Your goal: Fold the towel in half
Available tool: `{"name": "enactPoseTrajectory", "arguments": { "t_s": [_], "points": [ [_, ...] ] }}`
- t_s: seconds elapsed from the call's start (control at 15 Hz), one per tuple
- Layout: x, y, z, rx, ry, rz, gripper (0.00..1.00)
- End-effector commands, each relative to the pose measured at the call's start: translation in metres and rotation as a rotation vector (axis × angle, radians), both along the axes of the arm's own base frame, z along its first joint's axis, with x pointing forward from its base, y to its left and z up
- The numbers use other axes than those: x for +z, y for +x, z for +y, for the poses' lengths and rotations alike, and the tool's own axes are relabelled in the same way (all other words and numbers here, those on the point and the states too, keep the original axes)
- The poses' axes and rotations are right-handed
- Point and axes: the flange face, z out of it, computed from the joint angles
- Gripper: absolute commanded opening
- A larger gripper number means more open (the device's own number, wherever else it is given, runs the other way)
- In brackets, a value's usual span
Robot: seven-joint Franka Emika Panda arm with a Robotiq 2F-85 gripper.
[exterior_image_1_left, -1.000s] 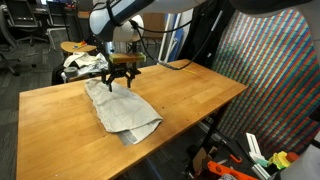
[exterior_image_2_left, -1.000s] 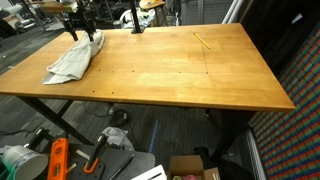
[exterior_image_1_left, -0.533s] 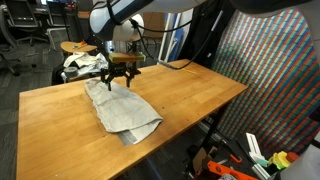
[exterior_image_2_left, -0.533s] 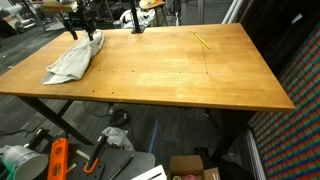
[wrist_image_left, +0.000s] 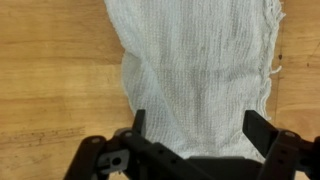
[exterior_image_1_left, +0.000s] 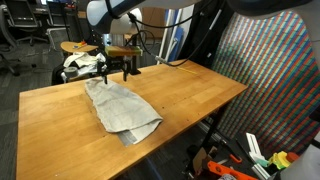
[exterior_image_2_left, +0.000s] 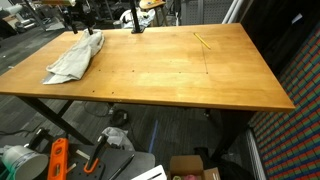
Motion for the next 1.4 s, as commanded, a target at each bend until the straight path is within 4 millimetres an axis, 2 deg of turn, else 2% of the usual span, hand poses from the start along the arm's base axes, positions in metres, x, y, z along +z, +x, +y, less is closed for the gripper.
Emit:
{"name": "enactPoseTrajectory", "arguments": {
  "t_s": [0.0,0.13,0.53,1.07,1.33],
  "points": [
    [0.017,0.02,0.012,-0.024,-0.015,-0.021,1.0],
    [0.018,0.029,0.02,-0.033,0.029,-0.035,1.0],
    [0.0,0.049,0.039,-0.058,0.173,-0.054,1.0],
    [-0.054,0.076,0.055,-0.109,0.174,-0.203,1.0],
    [-0.073,0.082,0.052,-0.129,0.153,-0.226,1.0]
  ]
}}
